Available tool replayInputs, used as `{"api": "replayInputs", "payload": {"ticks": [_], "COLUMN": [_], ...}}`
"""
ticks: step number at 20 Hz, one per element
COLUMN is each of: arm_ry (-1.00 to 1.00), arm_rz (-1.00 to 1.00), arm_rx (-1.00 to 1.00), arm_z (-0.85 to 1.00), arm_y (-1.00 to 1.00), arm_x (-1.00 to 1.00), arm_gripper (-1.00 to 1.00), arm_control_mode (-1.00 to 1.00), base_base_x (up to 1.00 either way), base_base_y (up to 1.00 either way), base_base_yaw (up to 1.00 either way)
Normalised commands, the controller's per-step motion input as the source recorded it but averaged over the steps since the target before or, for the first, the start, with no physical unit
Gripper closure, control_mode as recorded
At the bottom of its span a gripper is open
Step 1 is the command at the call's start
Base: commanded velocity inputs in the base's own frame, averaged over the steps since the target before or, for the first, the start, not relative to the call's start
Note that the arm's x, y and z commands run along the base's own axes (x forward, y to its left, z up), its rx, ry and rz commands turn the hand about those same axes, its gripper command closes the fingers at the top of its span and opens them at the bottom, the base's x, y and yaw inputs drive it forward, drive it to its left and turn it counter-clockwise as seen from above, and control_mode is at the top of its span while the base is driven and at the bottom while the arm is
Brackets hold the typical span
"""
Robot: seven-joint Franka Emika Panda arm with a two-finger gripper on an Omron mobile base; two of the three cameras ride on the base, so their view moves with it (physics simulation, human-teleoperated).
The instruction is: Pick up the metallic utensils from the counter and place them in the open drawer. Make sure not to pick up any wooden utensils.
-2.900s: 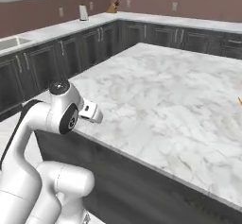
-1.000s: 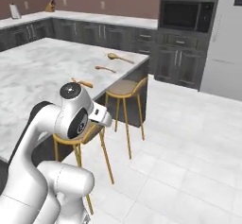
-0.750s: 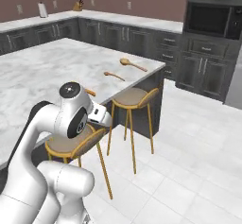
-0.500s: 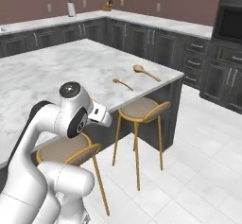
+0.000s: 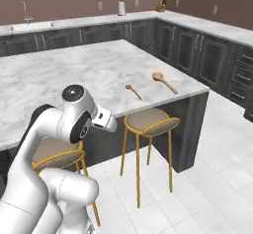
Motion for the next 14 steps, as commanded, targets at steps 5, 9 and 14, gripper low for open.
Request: {"api": "replayInputs", "payload": {"ticks": [5,9,14], "arm_ry": [0.0,0.0,0.0], "arm_rz": [0.0,0.0,0.0], "arm_rx": [0.0,0.0,0.0], "arm_z": [0.0,0.0,0.0], "arm_y": [0.0,0.0,0.0], "arm_x": [0.0,0.0,0.0], "arm_gripper": [-1.0,-1.0,-1.0], "arm_control_mode": [1.0,1.0,1.0], "base_base_x": [0.17,0.46,0.67], "base_base_y": [-0.56,-0.12,-0.25], "base_base_yaw": [0.78,0.96,0.88]}}
